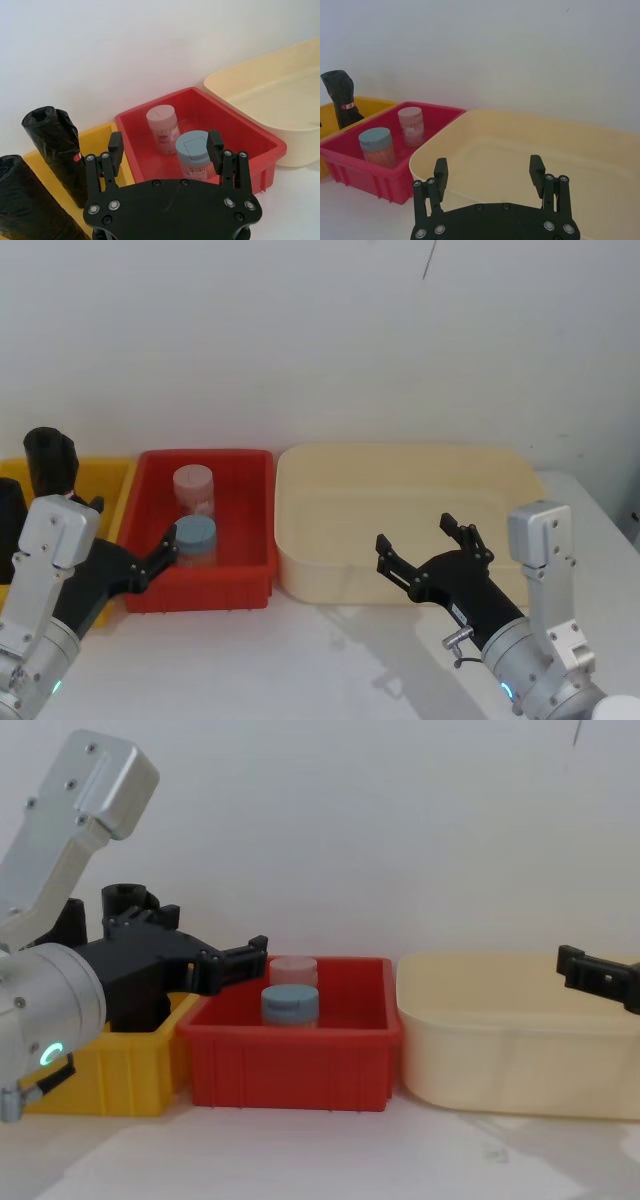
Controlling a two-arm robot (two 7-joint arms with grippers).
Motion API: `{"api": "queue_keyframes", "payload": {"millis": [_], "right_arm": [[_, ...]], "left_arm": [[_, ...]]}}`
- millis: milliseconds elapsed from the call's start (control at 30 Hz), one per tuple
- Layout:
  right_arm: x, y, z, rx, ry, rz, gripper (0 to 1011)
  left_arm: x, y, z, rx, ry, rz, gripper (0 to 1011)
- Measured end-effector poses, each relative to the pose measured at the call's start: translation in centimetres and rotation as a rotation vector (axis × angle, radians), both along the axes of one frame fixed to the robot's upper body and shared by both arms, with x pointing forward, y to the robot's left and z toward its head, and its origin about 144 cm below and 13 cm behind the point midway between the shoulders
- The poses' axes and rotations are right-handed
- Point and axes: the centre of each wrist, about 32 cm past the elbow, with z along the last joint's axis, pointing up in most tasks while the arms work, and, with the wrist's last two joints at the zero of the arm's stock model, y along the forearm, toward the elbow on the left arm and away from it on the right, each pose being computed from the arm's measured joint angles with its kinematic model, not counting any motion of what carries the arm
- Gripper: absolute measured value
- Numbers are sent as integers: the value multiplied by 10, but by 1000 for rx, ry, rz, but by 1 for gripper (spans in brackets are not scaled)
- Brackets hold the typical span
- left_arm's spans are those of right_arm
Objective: Pick up the garbage bag with the one hand and transfer it to the other hand.
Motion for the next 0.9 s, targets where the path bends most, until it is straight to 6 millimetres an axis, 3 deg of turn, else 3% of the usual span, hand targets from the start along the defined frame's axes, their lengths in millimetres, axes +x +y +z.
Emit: {"api": "queue_keyframes", "payload": {"millis": [900], "right_arm": [[0, 0, 0, 0, 0, 0, 1000]], "left_arm": [[0, 0, 0, 0, 0, 0, 1001]]}}
